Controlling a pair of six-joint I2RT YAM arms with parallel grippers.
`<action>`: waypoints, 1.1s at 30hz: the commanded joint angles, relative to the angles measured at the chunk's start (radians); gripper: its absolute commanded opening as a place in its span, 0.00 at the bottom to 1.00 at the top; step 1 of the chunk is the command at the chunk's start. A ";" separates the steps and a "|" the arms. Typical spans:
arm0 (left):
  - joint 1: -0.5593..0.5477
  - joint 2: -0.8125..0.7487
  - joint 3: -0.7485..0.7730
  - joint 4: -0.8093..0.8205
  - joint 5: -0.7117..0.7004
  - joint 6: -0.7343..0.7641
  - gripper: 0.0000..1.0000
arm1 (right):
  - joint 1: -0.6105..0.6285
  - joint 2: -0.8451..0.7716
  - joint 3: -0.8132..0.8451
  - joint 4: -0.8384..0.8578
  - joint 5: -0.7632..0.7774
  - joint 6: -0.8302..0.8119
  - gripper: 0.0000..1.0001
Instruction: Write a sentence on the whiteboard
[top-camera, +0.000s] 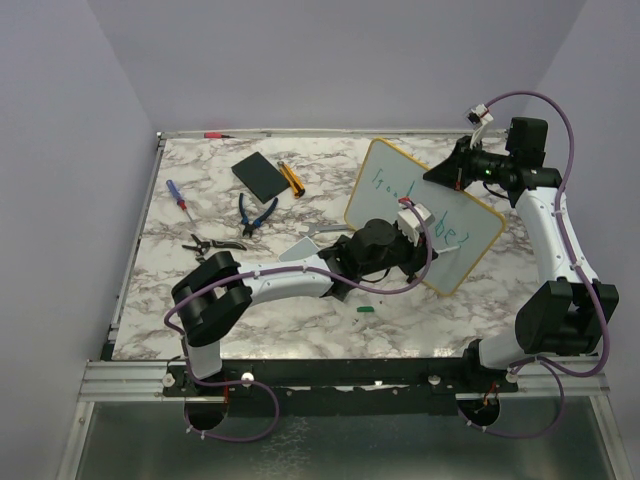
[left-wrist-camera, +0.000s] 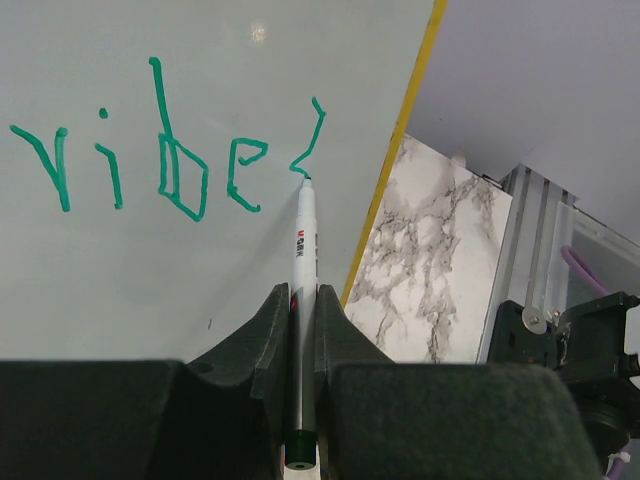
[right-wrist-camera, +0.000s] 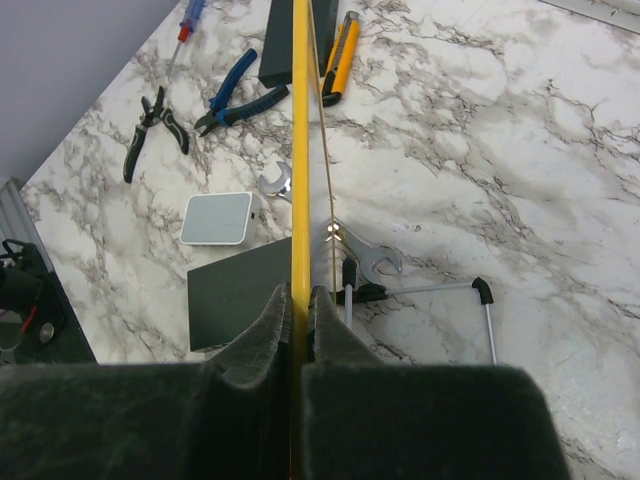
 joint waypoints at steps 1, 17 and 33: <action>-0.007 0.008 0.022 -0.005 0.021 0.015 0.00 | 0.012 -0.010 -0.027 -0.090 -0.031 -0.003 0.01; 0.013 -0.032 -0.010 -0.044 -0.030 0.043 0.00 | 0.012 -0.012 -0.028 -0.090 -0.033 -0.003 0.01; 0.016 -0.058 -0.032 -0.041 -0.035 0.038 0.00 | 0.012 -0.017 -0.028 -0.091 -0.033 -0.003 0.01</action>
